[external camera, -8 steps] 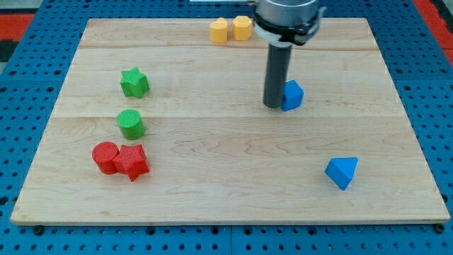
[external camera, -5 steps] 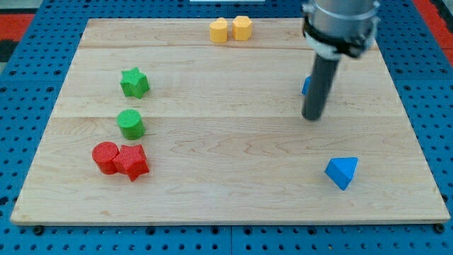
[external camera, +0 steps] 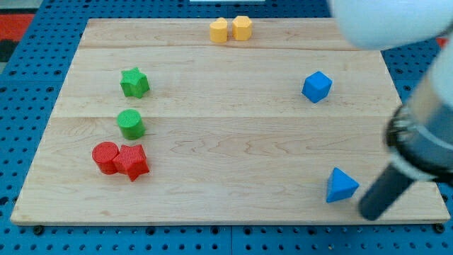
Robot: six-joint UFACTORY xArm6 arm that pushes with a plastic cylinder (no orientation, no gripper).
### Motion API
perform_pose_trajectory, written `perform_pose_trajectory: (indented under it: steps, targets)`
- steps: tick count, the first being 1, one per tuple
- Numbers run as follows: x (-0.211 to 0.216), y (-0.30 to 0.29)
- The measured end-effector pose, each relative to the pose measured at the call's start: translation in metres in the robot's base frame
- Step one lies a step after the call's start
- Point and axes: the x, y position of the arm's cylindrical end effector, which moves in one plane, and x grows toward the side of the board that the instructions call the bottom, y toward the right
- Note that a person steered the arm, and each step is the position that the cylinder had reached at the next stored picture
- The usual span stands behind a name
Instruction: Move the blue triangle to the left of the blue cube
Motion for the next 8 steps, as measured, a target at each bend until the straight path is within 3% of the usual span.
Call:
perform_pose_trajectory:
  steps: [2,4,7,8]
  targets:
    - [-0.11,-0.006]
    - [-0.18,-0.03]
    - [-0.18,-0.041]
    - [-0.177,-0.072]
